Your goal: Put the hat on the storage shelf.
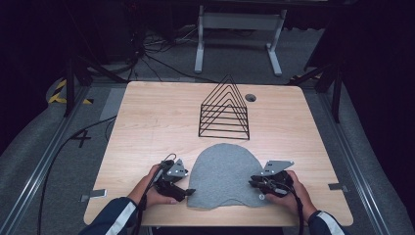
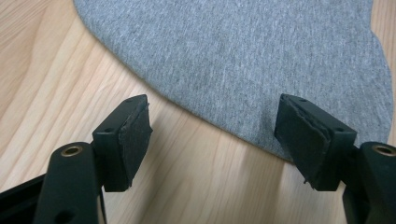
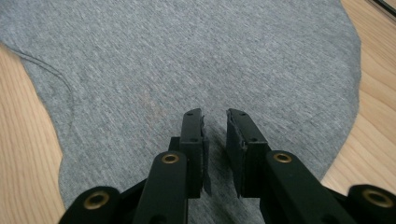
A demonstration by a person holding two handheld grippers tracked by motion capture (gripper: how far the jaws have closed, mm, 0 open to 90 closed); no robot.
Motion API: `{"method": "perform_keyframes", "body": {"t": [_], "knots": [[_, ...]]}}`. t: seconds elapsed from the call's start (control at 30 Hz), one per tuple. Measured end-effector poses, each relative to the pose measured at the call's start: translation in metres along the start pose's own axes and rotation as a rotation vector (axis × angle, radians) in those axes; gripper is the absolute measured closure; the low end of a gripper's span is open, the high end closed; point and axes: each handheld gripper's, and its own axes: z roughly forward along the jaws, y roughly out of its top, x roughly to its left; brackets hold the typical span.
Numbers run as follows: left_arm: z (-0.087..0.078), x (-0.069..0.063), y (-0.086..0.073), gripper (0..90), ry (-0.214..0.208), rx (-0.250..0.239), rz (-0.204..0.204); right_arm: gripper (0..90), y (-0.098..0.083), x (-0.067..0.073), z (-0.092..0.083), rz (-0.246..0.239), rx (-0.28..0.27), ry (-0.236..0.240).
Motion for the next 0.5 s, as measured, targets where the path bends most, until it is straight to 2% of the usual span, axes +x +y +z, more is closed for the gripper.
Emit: {"method": "perform_keyframes", "body": {"t": [0.07,0.13,0.2,0.27,0.37,0.4,0.43,0.47,0.5], "knots": [[-0.004,0.003,-0.004,27.4,0.016,0.003,-0.012,72.6,0.005,0.004,0.003,-0.006,0.004,0.012],[-0.007,0.008,-0.007,26.0,0.045,0.004,-0.047,61.0,0.009,0.007,0.005,-0.023,0.016,0.001],[-0.009,0.012,-0.008,26.6,0.065,-0.006,-0.079,60.1,0.013,0.004,0.003,-0.026,0.011,-0.020],[-0.011,0.018,-0.004,27.6,0.062,-0.043,-0.110,58.5,0.017,-0.005,-0.003,-0.001,-0.027,-0.042],[-0.010,0.028,0.007,27.5,0.071,-0.066,-0.116,56.6,0.024,-0.022,-0.006,0.058,-0.065,-0.071],[-0.010,0.028,0.007,27.5,0.071,-0.066,-0.116,56.6,0.024,-0.022,-0.006,0.058,-0.065,-0.071],[-0.008,0.032,0.012,27.5,0.061,-0.068,-0.119,54.9,0.025,-0.026,-0.005,0.078,-0.069,-0.077],[-0.005,0.036,0.016,27.3,0.063,-0.069,-0.114,53.9,0.030,-0.031,0.002,0.087,-0.056,-0.081],[0.003,0.043,0.024,27.1,0.059,-0.063,-0.118,53.8,0.033,-0.033,0.006,0.079,-0.046,-0.093]]}}
